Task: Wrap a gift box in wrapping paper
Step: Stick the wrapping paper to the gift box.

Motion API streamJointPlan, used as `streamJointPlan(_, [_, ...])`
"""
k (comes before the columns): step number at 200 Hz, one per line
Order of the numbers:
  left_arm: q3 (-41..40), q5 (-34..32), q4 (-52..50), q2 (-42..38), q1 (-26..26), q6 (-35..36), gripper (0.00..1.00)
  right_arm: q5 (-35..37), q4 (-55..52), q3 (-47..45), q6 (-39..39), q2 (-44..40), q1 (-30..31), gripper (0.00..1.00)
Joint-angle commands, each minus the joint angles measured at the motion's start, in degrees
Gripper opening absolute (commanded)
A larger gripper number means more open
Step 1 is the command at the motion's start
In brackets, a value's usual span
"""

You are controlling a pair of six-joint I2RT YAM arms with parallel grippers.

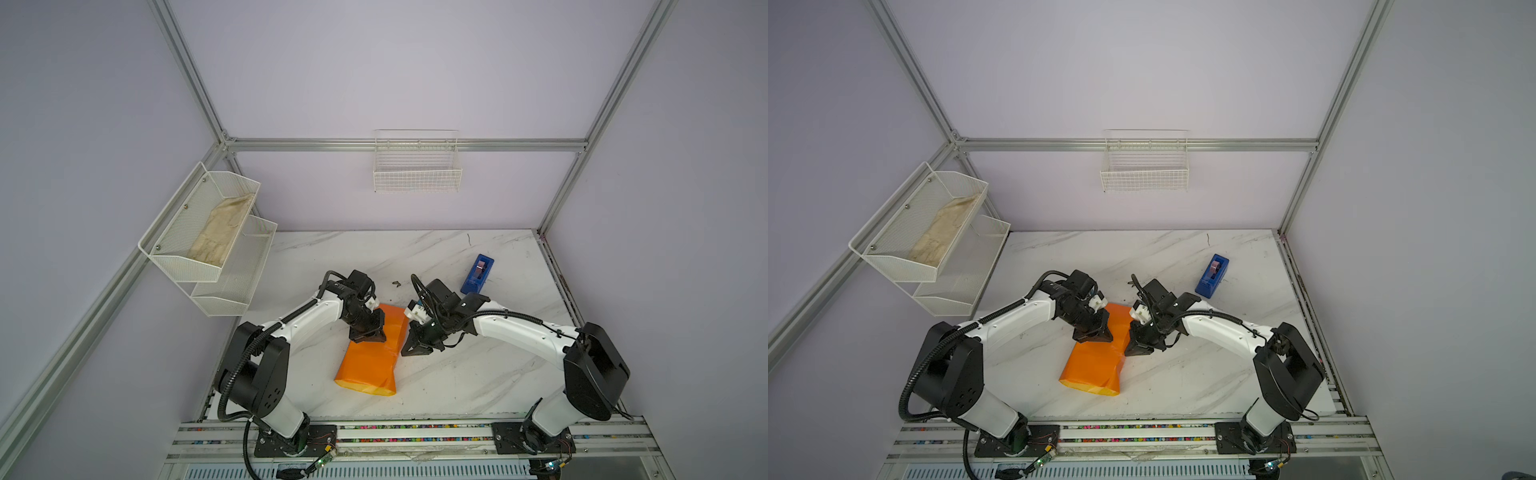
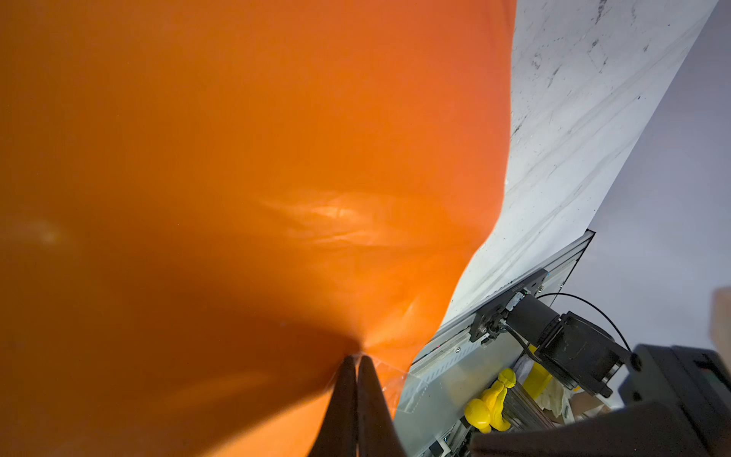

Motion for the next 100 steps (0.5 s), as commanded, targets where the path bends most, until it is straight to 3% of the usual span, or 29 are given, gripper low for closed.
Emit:
streamJointPlan(1, [-1.48,-6.68,-4.85,2.76,0.02,1.06,0.07,0.78,1.52,0.70,2.16,0.79,0.63,0.00])
streamJointPlan(100, [-1.53,-6.94,-5.11,2.71,0.09,1.08,0.07,0.85,7.14,-1.69,2.66,6.49,2.02,0.00])
